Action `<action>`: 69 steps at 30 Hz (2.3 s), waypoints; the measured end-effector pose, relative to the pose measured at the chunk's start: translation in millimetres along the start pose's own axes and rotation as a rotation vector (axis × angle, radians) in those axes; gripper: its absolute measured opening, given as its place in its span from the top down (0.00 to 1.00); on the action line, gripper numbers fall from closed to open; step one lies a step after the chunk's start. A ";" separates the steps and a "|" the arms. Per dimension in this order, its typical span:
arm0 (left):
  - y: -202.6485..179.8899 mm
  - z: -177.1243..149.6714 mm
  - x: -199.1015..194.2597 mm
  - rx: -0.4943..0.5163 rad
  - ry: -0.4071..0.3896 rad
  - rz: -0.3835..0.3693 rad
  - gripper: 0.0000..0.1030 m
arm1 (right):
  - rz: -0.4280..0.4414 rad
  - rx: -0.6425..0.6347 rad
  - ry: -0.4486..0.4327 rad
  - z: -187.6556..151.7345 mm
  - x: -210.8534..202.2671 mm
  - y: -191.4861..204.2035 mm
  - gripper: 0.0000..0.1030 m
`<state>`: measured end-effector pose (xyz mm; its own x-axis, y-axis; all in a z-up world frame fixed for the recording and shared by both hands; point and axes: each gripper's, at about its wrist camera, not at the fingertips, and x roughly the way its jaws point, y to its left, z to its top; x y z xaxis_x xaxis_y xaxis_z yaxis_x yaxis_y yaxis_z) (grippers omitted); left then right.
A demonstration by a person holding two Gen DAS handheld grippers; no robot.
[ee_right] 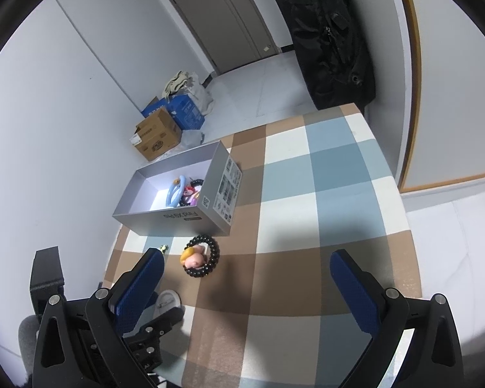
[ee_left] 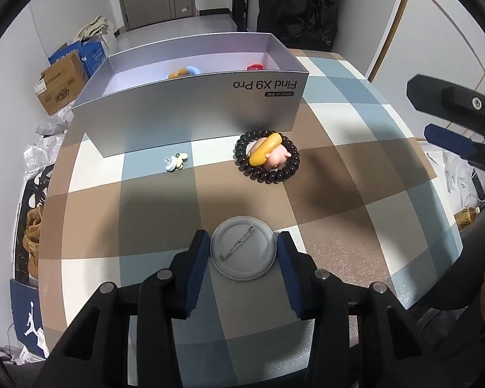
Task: Organize jewelry
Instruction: 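Lower the left gripper onto the white round badge and grasp it, then grasp the black beaded bracelet with the right gripper while the left holds the badge, then carry the badge and bracelet into the silver box and open both grippers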
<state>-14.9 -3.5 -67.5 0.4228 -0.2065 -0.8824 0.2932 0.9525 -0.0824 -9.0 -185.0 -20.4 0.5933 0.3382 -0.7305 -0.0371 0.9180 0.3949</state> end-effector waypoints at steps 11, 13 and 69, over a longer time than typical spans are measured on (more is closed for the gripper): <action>31.5 12.6 -9.8 -0.151 -0.042 -0.050 0.64 | -0.036 -0.026 0.022 -2.4 3.8 3.0 0.00; 43.6 17.0 -18.3 -0.212 -0.071 -0.085 0.64 | -0.042 -0.027 0.027 -2.8 5.7 3.0 0.00; 104.8 34.2 -40.1 -0.484 -0.192 -0.276 0.64 | 0.037 -0.370 0.086 -9.1 46.2 91.0 0.54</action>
<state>28.2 97.0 -24.9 0.5475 -0.4550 -0.7023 0.0091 0.8425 -0.5387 7.7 -84.0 -23.3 0.5169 0.3739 -0.7701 -0.3545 0.9123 0.2050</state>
